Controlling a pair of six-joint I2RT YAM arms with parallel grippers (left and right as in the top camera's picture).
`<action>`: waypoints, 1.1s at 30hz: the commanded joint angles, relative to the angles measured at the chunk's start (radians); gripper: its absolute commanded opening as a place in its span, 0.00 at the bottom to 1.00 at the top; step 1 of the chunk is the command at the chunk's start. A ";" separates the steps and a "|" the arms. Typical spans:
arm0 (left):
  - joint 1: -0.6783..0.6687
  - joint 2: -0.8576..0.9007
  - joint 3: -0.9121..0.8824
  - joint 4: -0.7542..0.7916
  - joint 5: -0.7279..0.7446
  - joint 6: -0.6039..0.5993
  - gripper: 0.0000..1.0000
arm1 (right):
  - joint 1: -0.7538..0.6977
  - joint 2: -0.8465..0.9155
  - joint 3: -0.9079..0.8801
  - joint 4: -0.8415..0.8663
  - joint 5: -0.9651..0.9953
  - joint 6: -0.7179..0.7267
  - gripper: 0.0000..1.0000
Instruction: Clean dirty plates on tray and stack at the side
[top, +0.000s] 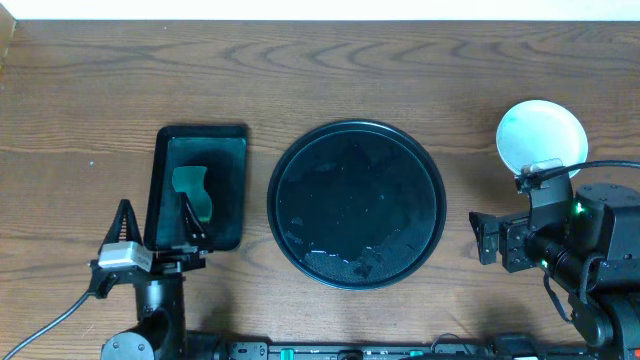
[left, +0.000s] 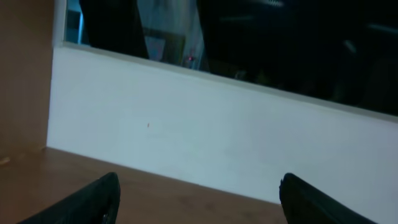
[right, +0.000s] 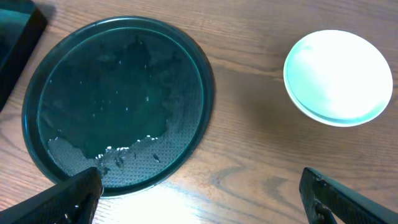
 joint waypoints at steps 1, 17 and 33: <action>0.006 -0.009 -0.061 0.093 0.014 -0.006 0.82 | 0.008 0.000 0.013 -0.002 -0.004 -0.013 0.99; 0.006 -0.009 -0.296 0.354 0.020 -0.101 0.82 | 0.008 0.000 0.013 -0.001 -0.004 -0.013 0.99; 0.006 -0.009 -0.357 0.298 0.020 -0.112 0.82 | 0.008 0.000 0.013 -0.001 -0.004 -0.013 0.99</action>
